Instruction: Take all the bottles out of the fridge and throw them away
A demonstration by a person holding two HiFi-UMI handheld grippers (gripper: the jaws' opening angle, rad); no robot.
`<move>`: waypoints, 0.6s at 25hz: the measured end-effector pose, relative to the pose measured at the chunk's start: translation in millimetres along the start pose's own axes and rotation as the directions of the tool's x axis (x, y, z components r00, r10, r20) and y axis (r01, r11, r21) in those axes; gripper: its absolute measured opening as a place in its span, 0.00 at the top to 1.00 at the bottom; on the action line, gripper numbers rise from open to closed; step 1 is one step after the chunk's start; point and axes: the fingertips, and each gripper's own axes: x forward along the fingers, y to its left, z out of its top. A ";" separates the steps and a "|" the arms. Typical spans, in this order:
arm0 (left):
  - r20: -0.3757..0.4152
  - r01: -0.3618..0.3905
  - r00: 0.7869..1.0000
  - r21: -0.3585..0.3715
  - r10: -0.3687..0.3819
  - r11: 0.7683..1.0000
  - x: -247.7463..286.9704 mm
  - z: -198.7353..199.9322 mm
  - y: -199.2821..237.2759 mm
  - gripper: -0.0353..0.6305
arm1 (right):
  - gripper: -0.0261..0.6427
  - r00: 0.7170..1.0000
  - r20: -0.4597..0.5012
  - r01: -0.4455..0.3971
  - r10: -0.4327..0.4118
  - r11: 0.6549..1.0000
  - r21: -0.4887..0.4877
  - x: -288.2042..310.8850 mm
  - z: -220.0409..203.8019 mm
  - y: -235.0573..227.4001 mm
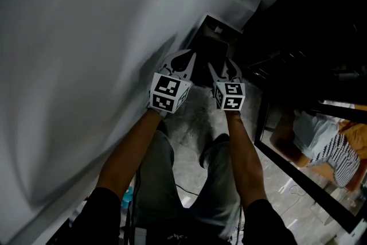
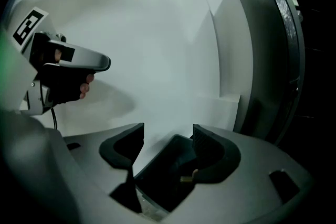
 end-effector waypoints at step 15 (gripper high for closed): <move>0.037 0.102 0.994 0.008 -0.102 0.995 -114.5 247.6 -118.4 0.94 | 0.94 0.984 0.071 0.163 -0.162 0.987 -0.007 -237.8 238.7 44.9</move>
